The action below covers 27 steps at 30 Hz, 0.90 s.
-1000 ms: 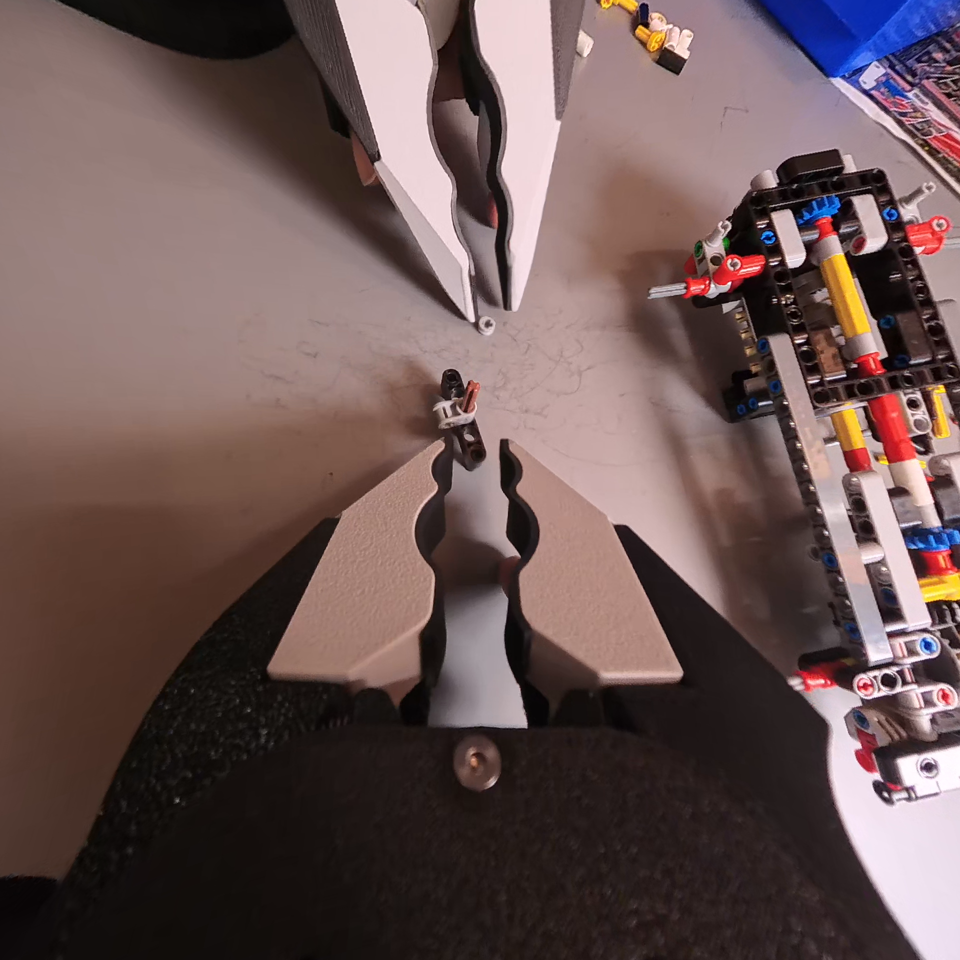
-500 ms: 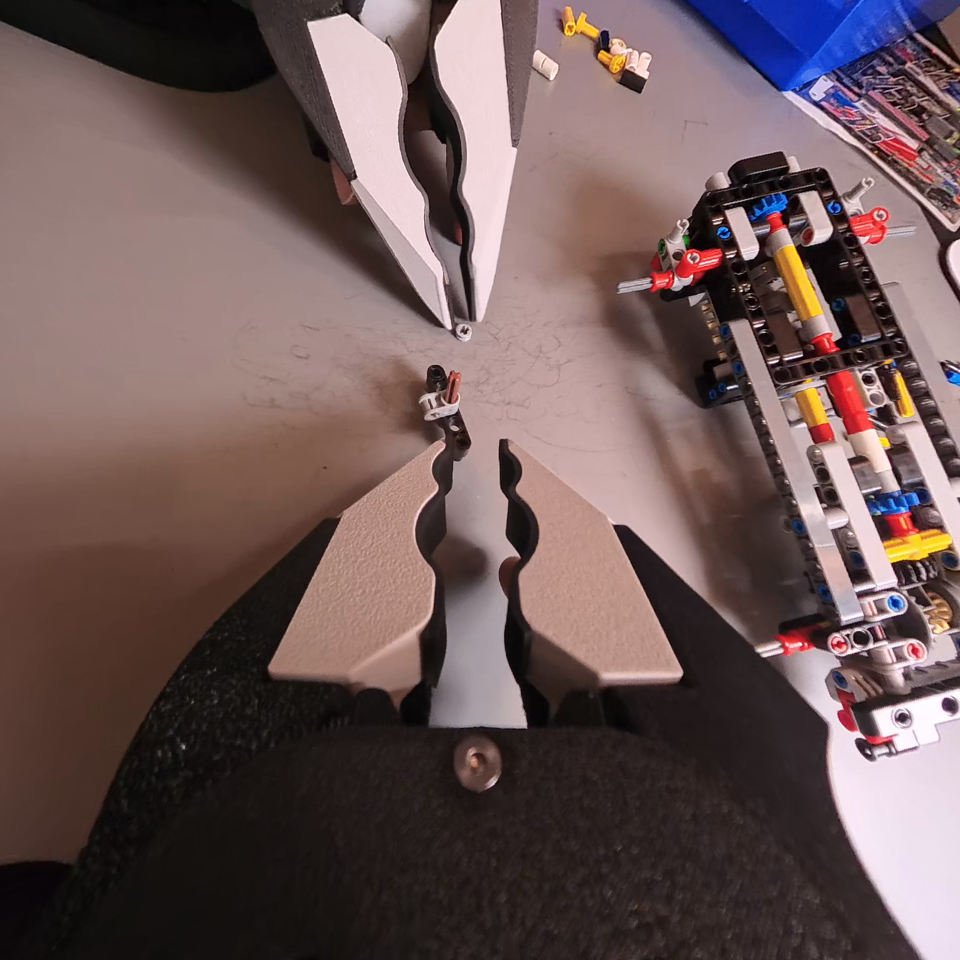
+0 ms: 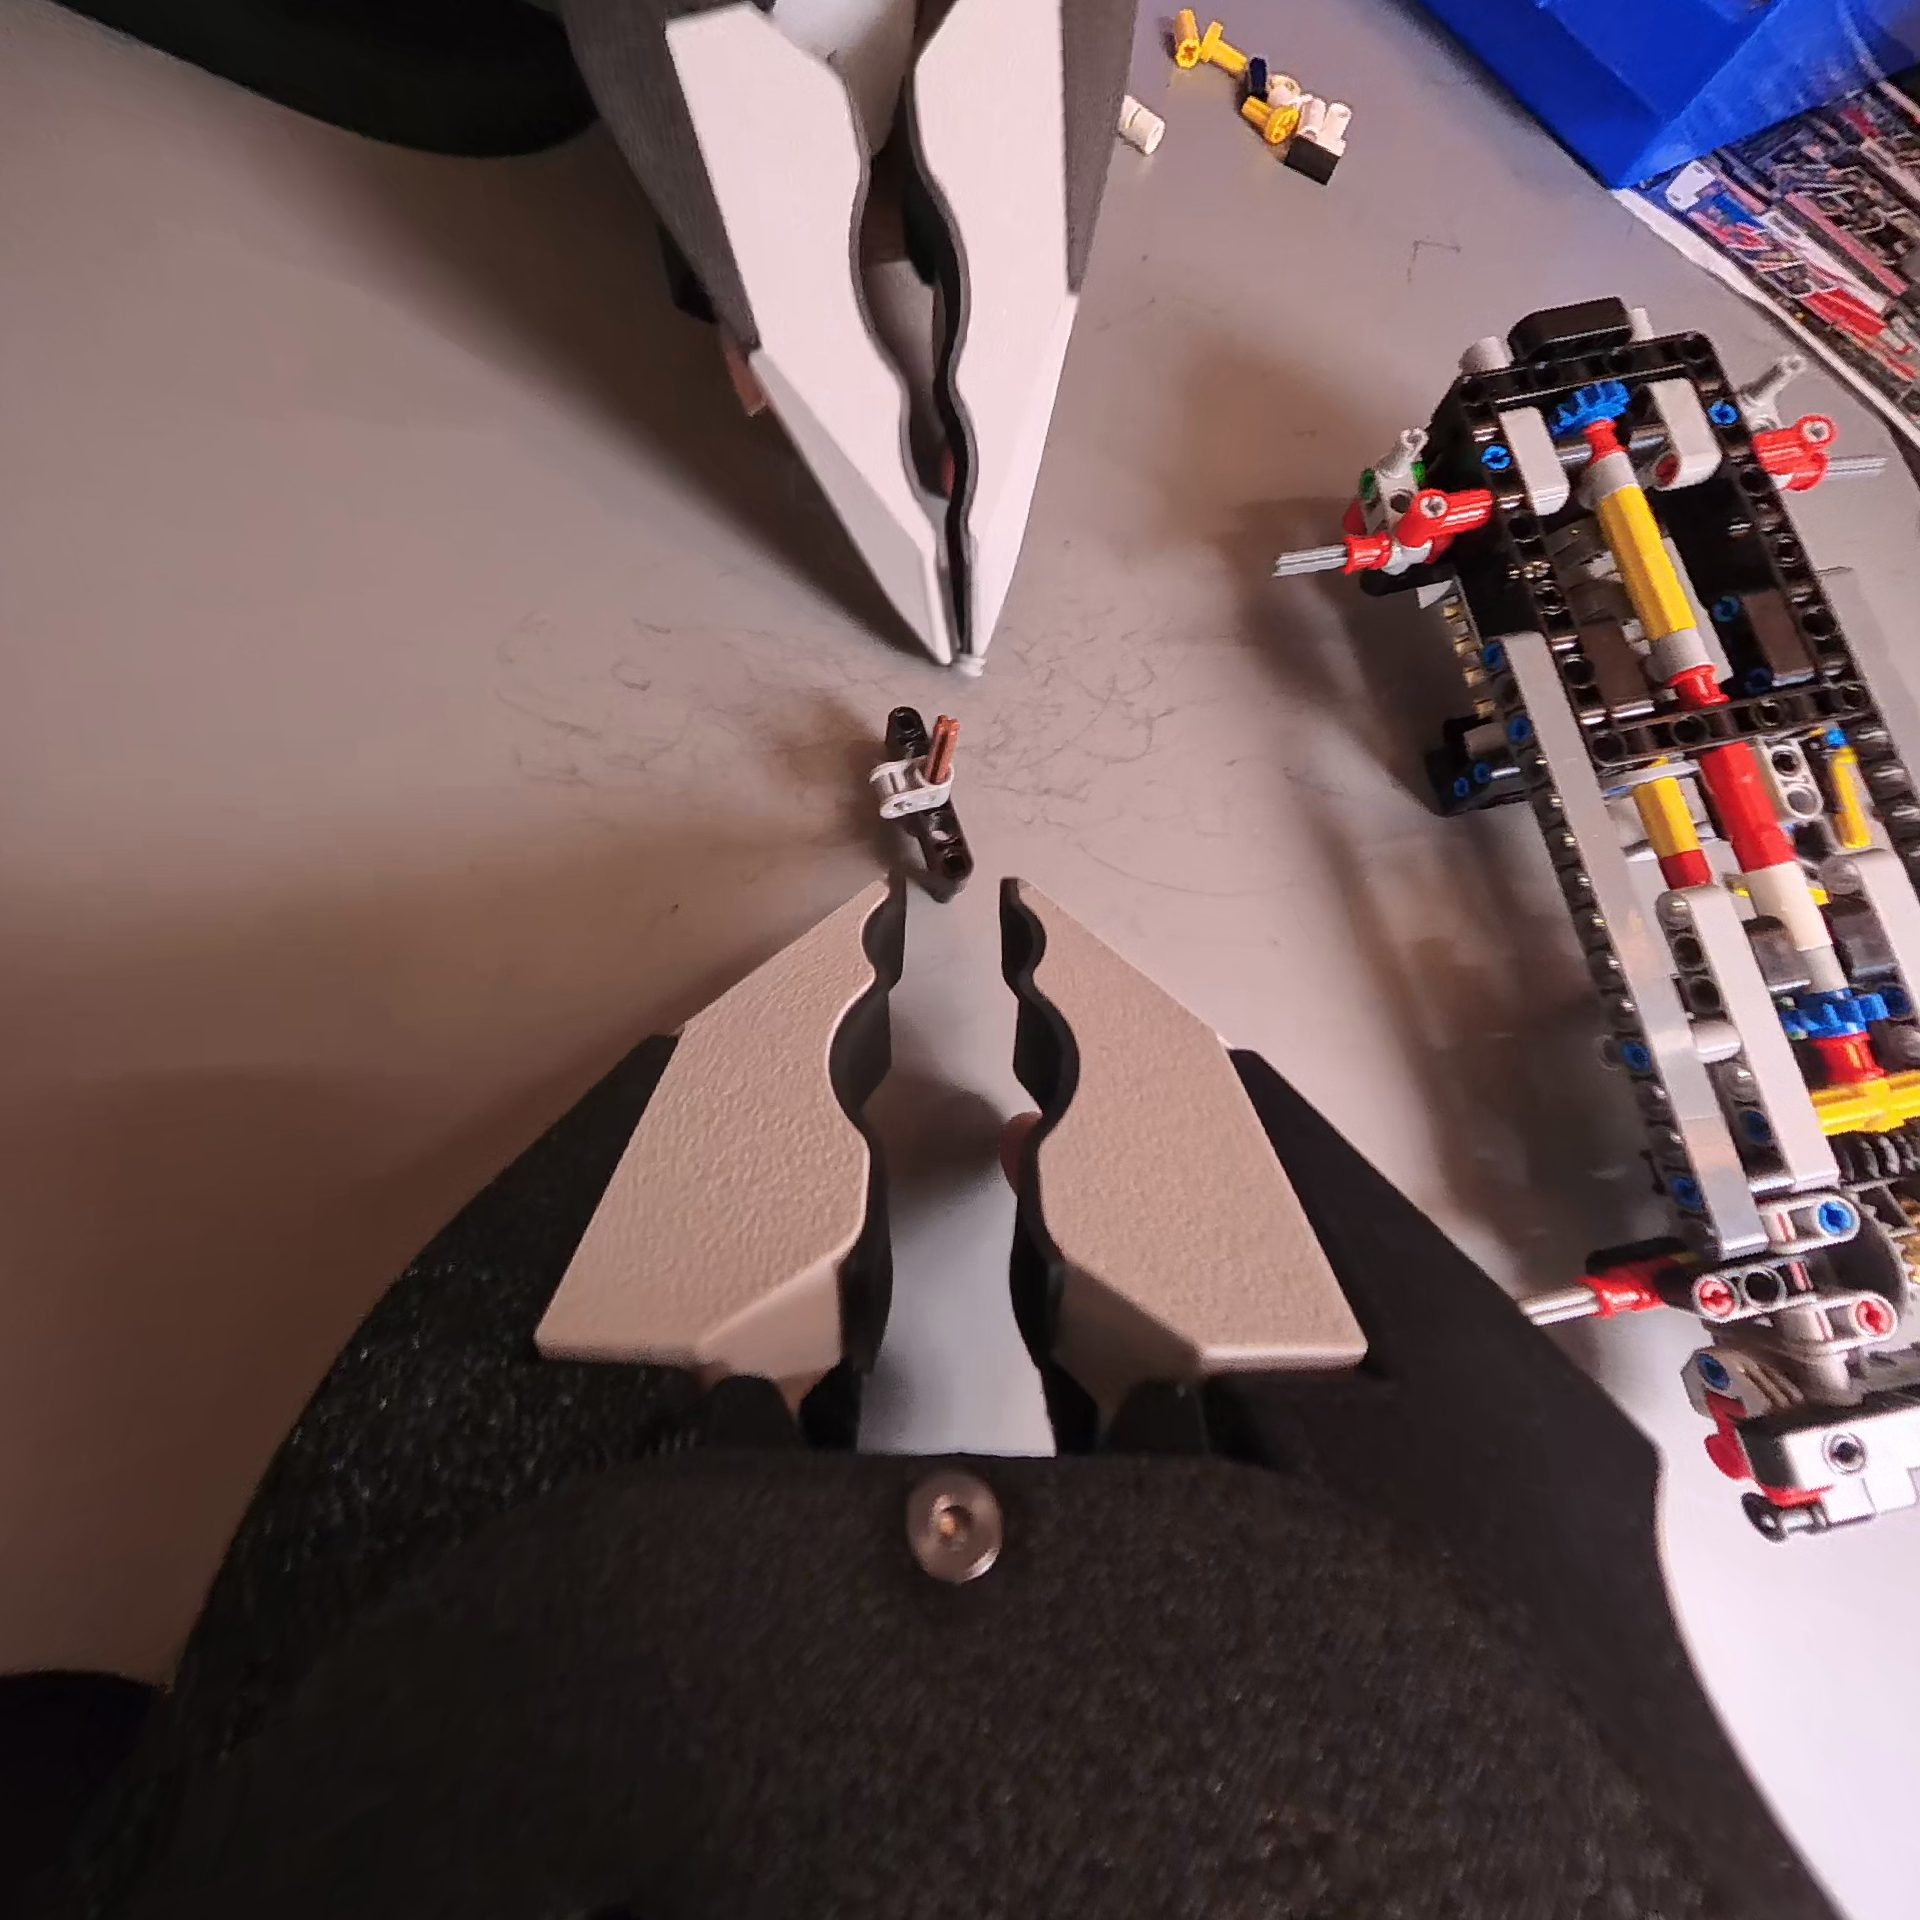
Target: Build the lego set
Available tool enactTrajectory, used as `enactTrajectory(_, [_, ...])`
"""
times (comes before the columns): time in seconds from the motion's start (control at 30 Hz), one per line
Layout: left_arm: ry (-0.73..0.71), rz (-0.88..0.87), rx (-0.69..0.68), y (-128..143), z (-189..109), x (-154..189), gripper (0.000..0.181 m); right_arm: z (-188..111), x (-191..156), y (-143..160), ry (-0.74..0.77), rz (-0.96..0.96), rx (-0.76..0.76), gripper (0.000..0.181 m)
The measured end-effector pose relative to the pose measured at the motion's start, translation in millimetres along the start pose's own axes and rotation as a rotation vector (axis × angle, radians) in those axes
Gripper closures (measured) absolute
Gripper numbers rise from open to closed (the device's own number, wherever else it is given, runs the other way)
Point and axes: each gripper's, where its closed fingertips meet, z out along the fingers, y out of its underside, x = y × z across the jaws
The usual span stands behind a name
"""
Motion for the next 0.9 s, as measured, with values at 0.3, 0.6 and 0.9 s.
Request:
enactTrajectory(0.3, [0.018, -0.033, 0.086, -24, -6, 2, 0.181, 5, -5, -1, -0.071, -0.06, 0.021, 0.164])
enactTrajectory(0.6, [0.056, -0.055, 0.182, -49, -9, 8, 0.181, 4, -2, -4, -0.092, -0.058, 0.079, 0.164])
enactTrajectory(0.9, [0.046, 0.1, 0.333, -80, -22, 24, 0.181, -34, -5, -47, -0.251, 0.178, 0.371, 0.165])
